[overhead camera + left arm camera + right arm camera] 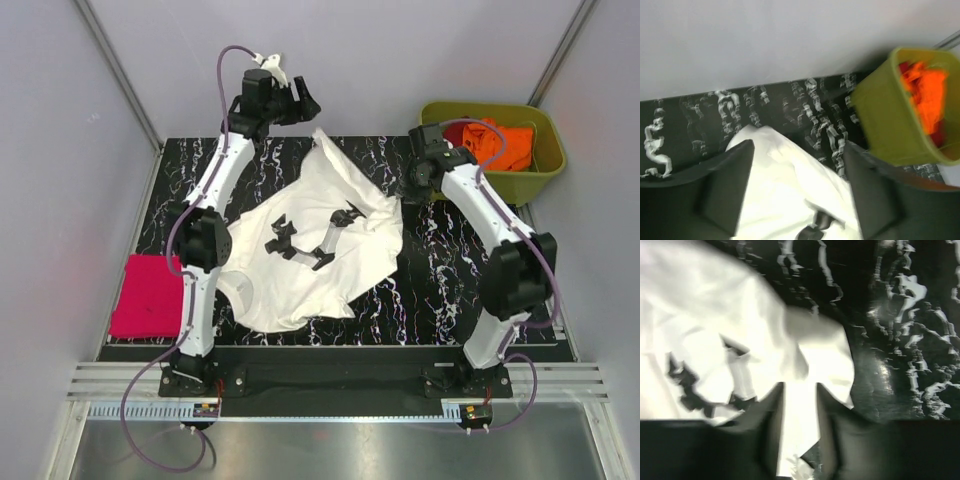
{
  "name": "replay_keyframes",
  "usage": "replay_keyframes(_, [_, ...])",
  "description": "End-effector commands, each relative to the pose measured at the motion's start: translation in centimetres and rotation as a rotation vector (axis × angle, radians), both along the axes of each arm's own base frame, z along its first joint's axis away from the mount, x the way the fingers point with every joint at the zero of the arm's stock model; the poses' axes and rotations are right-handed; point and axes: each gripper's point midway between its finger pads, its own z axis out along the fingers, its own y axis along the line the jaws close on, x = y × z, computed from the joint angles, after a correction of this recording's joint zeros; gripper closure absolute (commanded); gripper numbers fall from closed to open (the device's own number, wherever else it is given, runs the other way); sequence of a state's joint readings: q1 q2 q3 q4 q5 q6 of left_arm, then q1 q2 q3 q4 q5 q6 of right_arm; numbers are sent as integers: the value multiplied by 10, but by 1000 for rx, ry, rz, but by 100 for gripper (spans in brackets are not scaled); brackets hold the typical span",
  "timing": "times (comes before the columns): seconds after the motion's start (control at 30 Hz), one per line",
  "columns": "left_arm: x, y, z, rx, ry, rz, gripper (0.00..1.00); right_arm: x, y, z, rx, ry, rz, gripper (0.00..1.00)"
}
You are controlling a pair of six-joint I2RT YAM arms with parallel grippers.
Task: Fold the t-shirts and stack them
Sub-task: Flatten the tshirt out
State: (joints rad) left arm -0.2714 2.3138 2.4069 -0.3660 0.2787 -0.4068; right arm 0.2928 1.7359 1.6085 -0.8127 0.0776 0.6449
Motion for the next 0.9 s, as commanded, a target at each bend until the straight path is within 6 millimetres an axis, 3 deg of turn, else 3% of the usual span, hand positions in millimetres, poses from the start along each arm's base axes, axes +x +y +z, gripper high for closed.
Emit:
replay_keyframes(0.0, [-13,33,86,40,-187,113,10,-20,-36,-6,-215,138,4,55])
replay_keyframes(0.03, [-17,37,60,68,-120,126,10,-22,-42,-10,-249,147,2,42])
replay_keyframes(0.07, [-22,47,50,81,-73,170,11,-23,-44,-12,-258,152,6,38])
replay_keyframes(0.17, [-54,59,22,81,48,208,13,-37,-43,-22,-253,181,43,35])
replay_keyframes(0.2, [-74,61,3,90,106,199,16,-41,-41,-22,-238,181,50,35])
replay_keyframes(0.27, [-99,53,-16,107,157,165,17,-50,-42,-34,-241,204,59,34])
replay_keyframes(0.3, [-125,49,-36,125,210,137,19,-52,-40,-35,-228,200,74,34])
replay_keyframes(0.37, [-157,45,-60,158,281,96,21,-54,-33,-48,-194,196,110,32])
replay_keyframes(0.43, [-206,44,-95,209,377,59,22,-53,-13,-55,-112,197,175,33])
replay_keyframes(0.47, [-223,50,-96,227,384,69,21,-54,-8,-59,-100,202,190,32])
replay_keyframes(0.5, [-244,58,-124,265,458,76,21,-53,-4,-64,-88,208,197,32])
replay_keyframes(0.6, [-289,84,-151,316,573,146,19,-47,5,-75,-53,216,221,30])
replay_keyframes(0.67, [-304,97,-152,339,568,198,18,-42,3,-82,-76,222,221,29])
replay_keyframes(0.77, [-323,114,-176,380,631,267,18,-36,-6,-97,-145,248,210,28])
replay_keyframes(0.87, [-334,111,-202,365,740,282,18,-35,-9,-115,-167,295,211,28])
